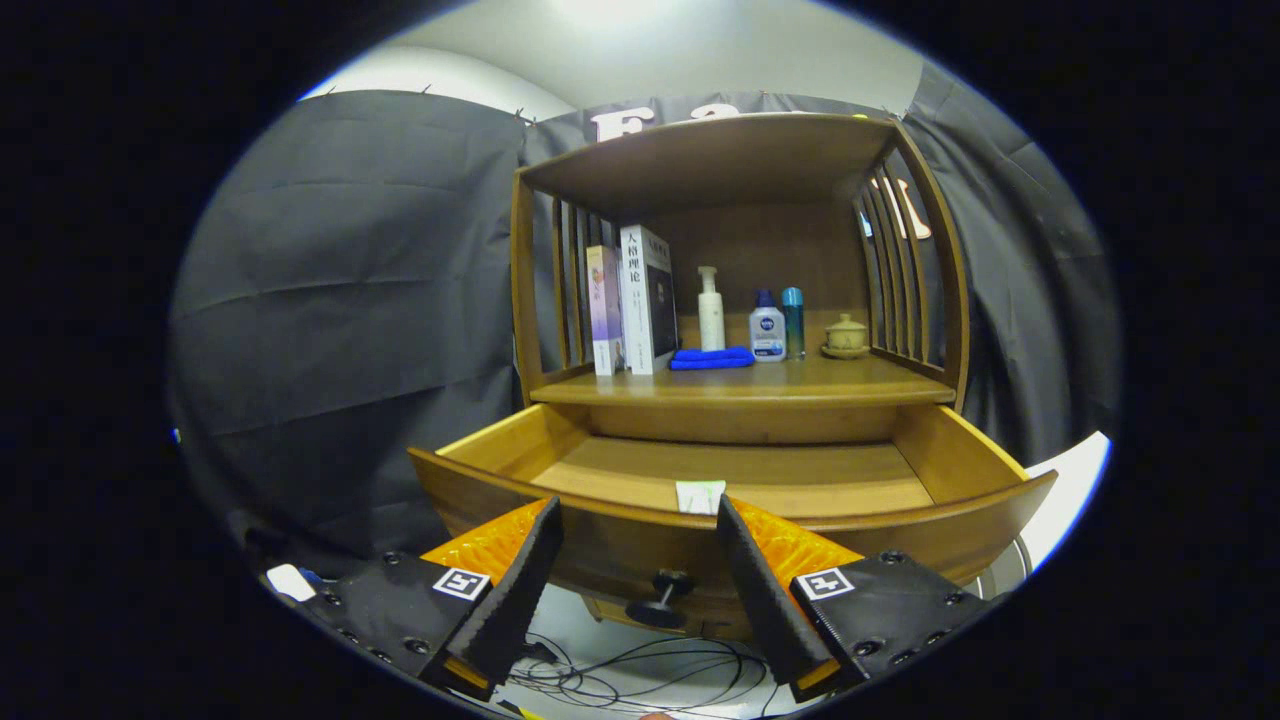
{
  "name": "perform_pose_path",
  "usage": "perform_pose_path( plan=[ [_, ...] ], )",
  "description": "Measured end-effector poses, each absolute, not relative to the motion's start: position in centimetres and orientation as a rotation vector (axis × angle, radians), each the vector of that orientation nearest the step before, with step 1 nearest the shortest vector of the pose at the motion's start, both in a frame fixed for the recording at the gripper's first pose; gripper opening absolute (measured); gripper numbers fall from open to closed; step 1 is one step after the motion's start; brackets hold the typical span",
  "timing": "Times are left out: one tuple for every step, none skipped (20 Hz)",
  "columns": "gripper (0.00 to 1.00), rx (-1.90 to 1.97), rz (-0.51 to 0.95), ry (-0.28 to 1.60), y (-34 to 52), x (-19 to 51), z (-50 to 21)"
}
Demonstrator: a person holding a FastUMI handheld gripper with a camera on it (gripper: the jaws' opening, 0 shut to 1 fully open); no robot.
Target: Pull open the drawer, take out the items inside it, and place them on the countertop above the cabinet.
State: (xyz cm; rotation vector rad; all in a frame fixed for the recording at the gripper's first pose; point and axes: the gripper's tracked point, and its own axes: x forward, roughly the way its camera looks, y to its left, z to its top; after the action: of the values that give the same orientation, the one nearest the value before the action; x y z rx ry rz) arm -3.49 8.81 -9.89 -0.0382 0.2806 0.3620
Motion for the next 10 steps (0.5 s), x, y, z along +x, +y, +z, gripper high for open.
perform_pose_path(
  plan=[
    [0.96, -0.045, 0.349, 0.271, 8.5, -2.9, -9.2],
    [0.96, -0.042, 0.341, 0.262, 8.3, -2.3, -8.3],
    [0.96, -0.035, 0.336, 0.255, 8.3, -1.5, -7.6],
    [0.96, -0.032, 0.329, 0.255, 8.0, -0.8, -6.9],
    [0.96, -0.031, 0.325, 0.261, 7.8, 0.1, -6.5],
    [0.96, -0.029, 0.325, 0.271, 7.6, 1.1, -6.1],
    [0.96, -0.023, 0.321, 0.285, 7.3, 2.0, -5.8],
    [0.95, -0.015, 0.318, 0.302, 7.1, 2.9, -5.5],
    [0.95, -0.005, 0.311, 0.323, 6.9, 3.9, -5.4],
    [0.95, 0.001, 0.309, 0.339, 6.6, 4.9, -5.2]
  ],
)
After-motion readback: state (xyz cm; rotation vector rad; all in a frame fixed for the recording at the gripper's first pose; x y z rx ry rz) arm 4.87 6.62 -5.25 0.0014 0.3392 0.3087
